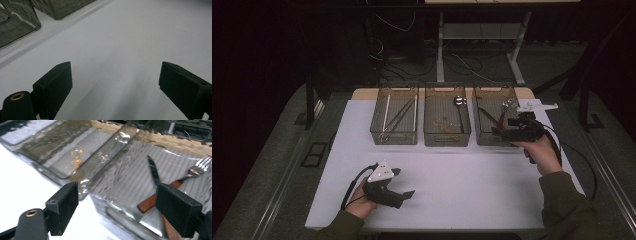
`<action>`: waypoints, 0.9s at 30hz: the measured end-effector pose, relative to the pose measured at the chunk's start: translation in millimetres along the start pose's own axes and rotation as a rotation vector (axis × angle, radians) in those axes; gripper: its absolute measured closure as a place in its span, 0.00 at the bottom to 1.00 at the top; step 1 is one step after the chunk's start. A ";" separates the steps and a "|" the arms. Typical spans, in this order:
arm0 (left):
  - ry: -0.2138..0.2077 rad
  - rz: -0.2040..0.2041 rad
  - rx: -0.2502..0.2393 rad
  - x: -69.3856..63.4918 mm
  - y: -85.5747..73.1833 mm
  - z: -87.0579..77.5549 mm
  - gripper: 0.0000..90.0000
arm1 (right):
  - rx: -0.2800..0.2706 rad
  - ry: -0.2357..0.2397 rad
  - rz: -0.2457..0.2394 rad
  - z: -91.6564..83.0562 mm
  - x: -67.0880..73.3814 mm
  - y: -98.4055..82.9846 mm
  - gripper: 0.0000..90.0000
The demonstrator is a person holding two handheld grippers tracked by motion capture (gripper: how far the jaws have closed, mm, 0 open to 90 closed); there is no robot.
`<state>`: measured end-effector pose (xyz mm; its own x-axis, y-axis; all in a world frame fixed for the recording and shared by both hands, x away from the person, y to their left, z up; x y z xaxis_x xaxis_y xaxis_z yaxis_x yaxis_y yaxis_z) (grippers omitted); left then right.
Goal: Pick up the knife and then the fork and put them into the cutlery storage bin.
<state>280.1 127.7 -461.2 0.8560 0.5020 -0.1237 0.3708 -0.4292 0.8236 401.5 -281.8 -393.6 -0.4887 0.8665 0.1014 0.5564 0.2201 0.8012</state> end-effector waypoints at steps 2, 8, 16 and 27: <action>0.001 -0.003 -0.004 0.4 0.2 -0.2 0.11 | -0.018 0.008 0.003 -4.3 4.7 -4.2 0.20; -0.001 -0.011 -0.008 1.3 0.0 0.2 0.11 | -0.045 0.033 -0.021 -13.3 20.0 -18.9 0.20; 0.002 -0.003 -0.008 0.9 0.4 -1.0 0.11 | -0.041 0.080 -0.076 -18.7 43.2 -44.6 0.14; 0.003 0.005 0.005 1.9 0.2 -1.2 0.11 | -0.065 0.131 -0.096 -28.6 57.0 -79.4 0.14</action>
<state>281.4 129.5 -460.5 0.8567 0.5022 -0.1180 0.3685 -0.4355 0.8213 310.2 -262.7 -434.6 -0.6232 0.7762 0.0951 0.4604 0.2659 0.8469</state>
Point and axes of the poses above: each handheld gripper's, and its own axes: z roughly forward along the jaws, y roughly out of its top, x roughly to its left, the point moved 3 cm from there along z, roughly forward along the jaws, and after that the axes turned 4 degrees about -y, right-handed, at the moved point
